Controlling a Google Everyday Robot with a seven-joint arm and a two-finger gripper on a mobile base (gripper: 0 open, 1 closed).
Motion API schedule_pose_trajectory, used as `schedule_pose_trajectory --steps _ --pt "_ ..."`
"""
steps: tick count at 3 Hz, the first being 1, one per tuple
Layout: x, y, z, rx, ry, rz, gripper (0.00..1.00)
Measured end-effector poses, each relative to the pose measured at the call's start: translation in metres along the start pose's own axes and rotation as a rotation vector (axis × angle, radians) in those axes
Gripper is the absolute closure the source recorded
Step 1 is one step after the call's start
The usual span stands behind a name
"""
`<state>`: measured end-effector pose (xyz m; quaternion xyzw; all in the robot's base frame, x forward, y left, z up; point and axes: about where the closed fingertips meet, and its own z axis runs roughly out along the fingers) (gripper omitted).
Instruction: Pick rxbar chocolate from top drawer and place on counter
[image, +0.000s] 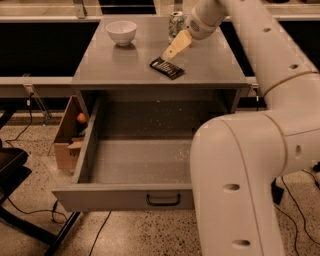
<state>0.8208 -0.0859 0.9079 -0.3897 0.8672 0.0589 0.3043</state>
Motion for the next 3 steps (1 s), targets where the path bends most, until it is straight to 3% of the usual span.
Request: schedule_pose_trajectory --steps 1,2,3 --pt "0.009 -0.037 -0.086 0.124 -0.13 0.12 0.0" --pt "0.035 -0.062 -0.188 0.271 -0.28 0.262 0.0" --pt "0.052 -0.053 -0.297 0.435 -0.434 0.359 0.0"
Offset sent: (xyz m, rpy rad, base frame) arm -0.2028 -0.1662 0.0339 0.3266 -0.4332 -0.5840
